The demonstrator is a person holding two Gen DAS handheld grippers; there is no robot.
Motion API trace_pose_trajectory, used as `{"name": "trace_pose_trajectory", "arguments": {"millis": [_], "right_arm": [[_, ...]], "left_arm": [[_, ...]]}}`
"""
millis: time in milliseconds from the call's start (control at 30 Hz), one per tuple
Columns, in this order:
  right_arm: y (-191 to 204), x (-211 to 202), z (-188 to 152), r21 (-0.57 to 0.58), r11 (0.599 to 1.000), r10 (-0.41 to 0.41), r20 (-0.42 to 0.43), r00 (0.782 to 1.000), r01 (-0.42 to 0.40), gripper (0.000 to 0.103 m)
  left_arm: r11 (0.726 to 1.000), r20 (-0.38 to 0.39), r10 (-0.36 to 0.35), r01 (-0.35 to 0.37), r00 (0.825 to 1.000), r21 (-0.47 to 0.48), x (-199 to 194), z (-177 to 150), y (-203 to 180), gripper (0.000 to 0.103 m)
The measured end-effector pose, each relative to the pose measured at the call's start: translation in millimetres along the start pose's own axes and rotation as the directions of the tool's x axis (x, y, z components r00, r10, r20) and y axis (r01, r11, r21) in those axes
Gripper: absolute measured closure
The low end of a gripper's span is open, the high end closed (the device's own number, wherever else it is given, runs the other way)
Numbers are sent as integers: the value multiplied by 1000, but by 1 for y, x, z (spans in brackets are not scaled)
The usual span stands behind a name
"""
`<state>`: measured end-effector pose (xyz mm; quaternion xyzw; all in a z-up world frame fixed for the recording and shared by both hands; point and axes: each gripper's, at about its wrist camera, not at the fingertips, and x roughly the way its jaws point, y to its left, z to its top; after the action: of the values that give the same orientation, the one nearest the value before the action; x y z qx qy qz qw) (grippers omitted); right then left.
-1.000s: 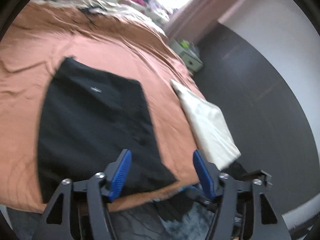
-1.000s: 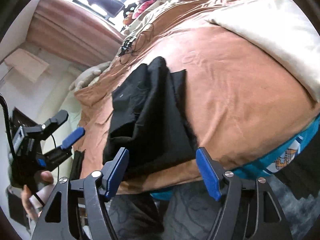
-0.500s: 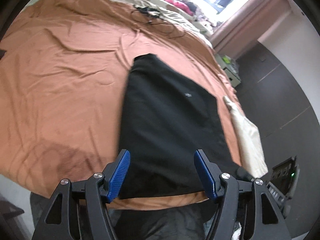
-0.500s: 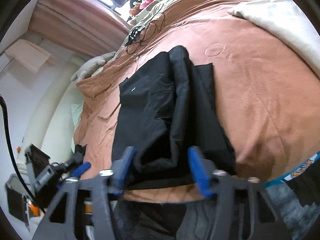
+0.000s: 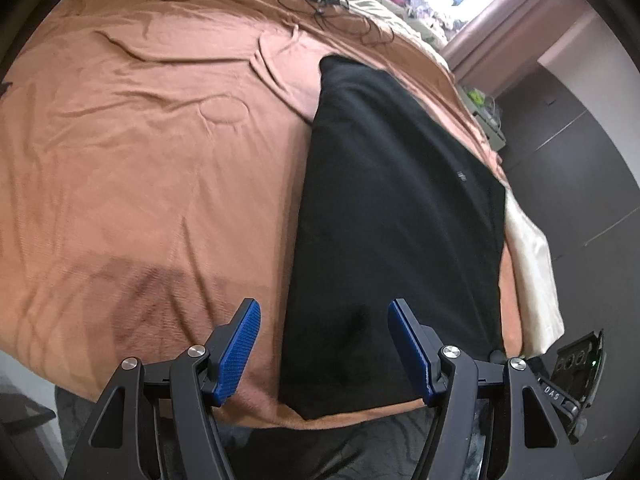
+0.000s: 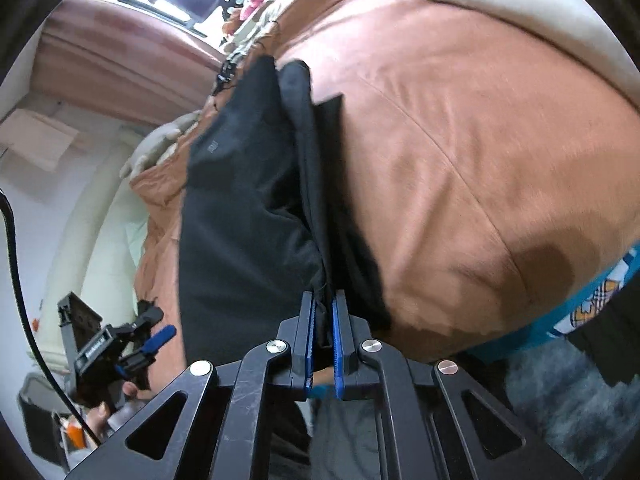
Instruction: Fold large clothes
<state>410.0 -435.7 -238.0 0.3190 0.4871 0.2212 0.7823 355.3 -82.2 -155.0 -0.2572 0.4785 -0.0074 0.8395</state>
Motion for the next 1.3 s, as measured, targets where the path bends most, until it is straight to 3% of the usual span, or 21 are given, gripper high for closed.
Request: {"name": "trace_pose_trajectory", "arguments": {"millis": [33, 100, 200, 267, 333, 433, 700, 967, 1300], "right_arm": [[-2, 2, -2, 1, 1000, -4, -4, 1000, 4, 97], [-3, 3, -1, 3, 1000, -7, -13, 1000, 7, 97], [4, 2, 4, -27, 999, -25, -37, 999, 24, 91], [9, -4, 10, -53, 998, -34, -31, 999, 33, 75], [15, -9, 19, -75, 995, -61, -6, 998, 61, 47], [18, -17, 40, -98, 994, -55, 34, 998, 58, 33], [47, 6, 93, -137, 989, -53, 19, 998, 55, 27], [70, 41, 139, -177, 980, -88, 8, 996, 88, 25], [63, 86, 180, -175, 973, -158, -28, 987, 151, 25]], "left_arm": [[1000, -12, -2, 3, 1000, 5, 6, -1, 0, 41], [1000, -60, -12, 13, 998, 21, 20, -4, -1, 57], [999, -60, 0, 2, 998, 40, 26, -8, -1, 57], [999, -65, -3, 6, 998, 49, 23, -5, -1, 57], [999, -69, -8, 12, 998, 52, 22, -2, 0, 57], [999, -52, -20, 22, 998, 43, 19, 10, 5, 55], [999, -54, -47, 46, 997, -9, 31, 51, 25, 50], [998, -51, -56, 57, 997, 11, 55, 101, 15, 49], [998, -63, -39, 42, 997, 41, 92, 154, -3, 48]]}}
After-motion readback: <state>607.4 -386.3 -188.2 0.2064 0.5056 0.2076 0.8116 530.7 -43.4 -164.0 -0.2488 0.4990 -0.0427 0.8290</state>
